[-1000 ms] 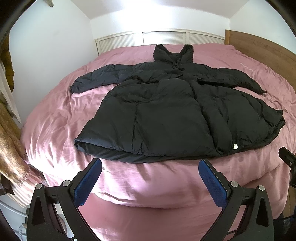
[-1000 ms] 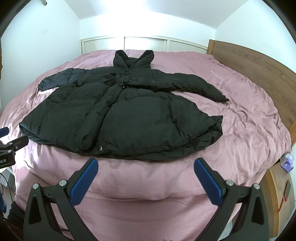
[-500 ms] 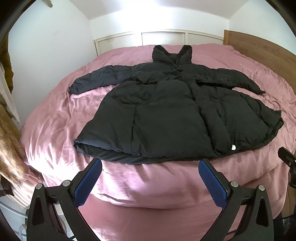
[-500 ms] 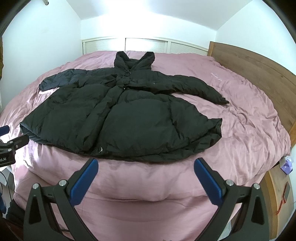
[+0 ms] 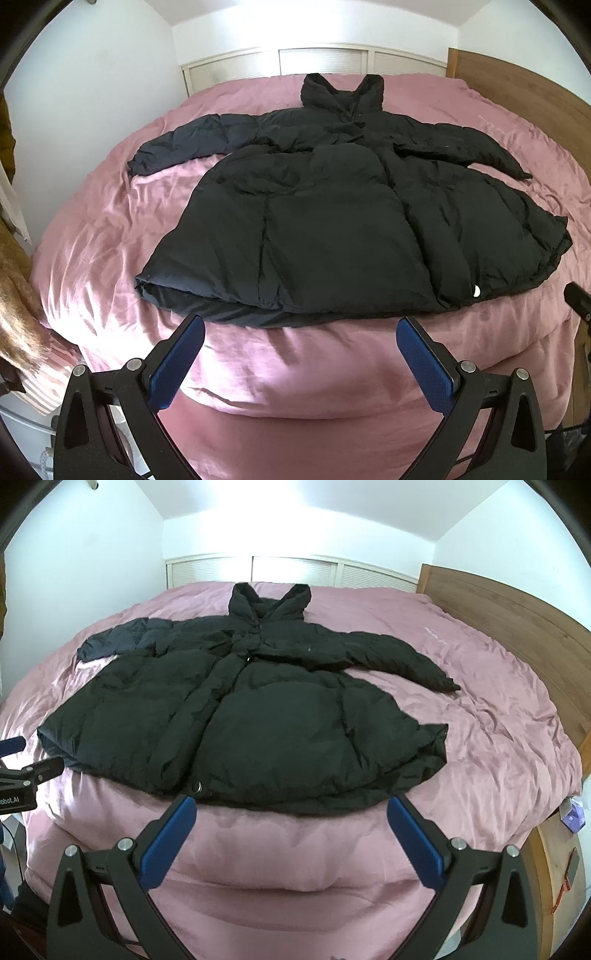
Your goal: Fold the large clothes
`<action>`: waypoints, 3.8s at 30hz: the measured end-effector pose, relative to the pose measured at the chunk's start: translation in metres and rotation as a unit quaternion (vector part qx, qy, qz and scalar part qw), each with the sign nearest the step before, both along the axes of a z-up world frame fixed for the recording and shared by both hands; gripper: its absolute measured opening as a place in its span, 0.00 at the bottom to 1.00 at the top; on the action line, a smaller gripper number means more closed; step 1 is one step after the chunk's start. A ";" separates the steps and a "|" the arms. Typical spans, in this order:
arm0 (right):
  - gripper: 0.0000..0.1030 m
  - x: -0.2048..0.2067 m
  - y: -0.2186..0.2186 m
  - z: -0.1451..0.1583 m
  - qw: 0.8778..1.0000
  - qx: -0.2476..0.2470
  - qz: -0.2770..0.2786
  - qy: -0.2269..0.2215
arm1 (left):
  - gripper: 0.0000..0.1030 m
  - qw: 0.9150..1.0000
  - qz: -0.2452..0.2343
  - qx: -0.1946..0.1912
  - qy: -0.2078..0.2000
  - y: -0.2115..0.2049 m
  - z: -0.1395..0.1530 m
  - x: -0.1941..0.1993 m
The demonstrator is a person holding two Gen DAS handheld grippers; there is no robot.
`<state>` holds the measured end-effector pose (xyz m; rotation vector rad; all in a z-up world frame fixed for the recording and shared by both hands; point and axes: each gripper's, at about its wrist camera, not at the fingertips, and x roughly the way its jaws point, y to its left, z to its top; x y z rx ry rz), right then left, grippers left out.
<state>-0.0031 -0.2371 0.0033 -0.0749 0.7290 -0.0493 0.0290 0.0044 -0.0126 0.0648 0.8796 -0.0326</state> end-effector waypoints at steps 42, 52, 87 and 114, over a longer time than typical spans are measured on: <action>1.00 0.279 -0.187 0.036 0.991 0.100 -0.087 -0.008 | 0.99 0.987 0.144 -0.068 -0.010 0.085 0.055 0.278; 1.00 0.358 -0.270 -0.023 0.971 0.181 -0.150 0.035 | 0.96 0.995 0.085 -0.043 0.018 -0.004 0.030 0.369; 0.33 0.436 -0.463 -0.139 0.829 0.472 -0.296 -0.038 | 0.96 0.998 0.024 -0.009 0.055 -0.091 -0.016 0.459; 0.12 0.537 -0.247 0.036 0.965 0.241 -0.087 -0.050 | 0.96 0.996 0.049 -0.069 0.023 -0.019 0.015 0.428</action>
